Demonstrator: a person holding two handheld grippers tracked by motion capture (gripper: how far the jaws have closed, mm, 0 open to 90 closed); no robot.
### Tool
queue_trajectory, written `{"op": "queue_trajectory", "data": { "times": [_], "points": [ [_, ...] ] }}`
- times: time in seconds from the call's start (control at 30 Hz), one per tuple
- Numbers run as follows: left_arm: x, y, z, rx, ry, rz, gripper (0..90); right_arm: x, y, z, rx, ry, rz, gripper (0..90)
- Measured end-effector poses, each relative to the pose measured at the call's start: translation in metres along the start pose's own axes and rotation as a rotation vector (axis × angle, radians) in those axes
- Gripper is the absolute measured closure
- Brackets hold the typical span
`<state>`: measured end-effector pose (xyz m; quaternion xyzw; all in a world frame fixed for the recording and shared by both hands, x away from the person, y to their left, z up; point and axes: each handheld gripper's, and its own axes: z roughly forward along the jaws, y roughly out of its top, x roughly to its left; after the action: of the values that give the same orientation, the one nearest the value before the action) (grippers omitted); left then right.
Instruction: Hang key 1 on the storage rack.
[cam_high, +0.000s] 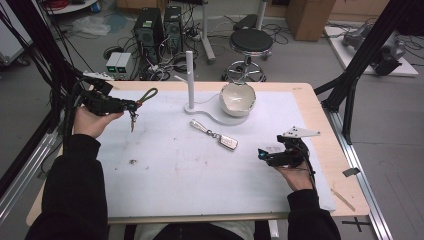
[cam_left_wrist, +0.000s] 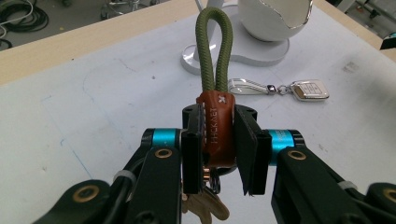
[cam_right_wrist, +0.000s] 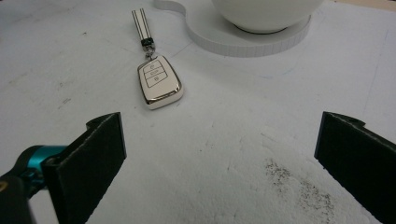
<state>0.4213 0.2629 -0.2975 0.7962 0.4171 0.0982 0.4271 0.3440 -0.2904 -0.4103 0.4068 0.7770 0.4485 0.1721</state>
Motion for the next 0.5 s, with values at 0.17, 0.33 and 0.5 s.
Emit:
{"op": "queue_trajectory", "data": {
  "times": [0.17, 0.33, 0.5],
  "points": [
    [0.002, 0.008, 0.007, 0.001, 0.003, -0.002, 73.3, 0.0, 0.0, -0.001, -0.002, 0.003, 0.009, 0.9],
    [0.005, 0.013, 0.014, 0.012, -0.001, -0.007, 73.6, 0.001, 0.0, -0.002, -0.004, 0.0, -0.002, 0.9],
    [0.008, 0.016, 0.019, 0.023, 0.01, -0.01, 73.9, 0.003, 0.0, -0.001, 0.005, -0.007, -0.015, 0.9]
  ]
}}
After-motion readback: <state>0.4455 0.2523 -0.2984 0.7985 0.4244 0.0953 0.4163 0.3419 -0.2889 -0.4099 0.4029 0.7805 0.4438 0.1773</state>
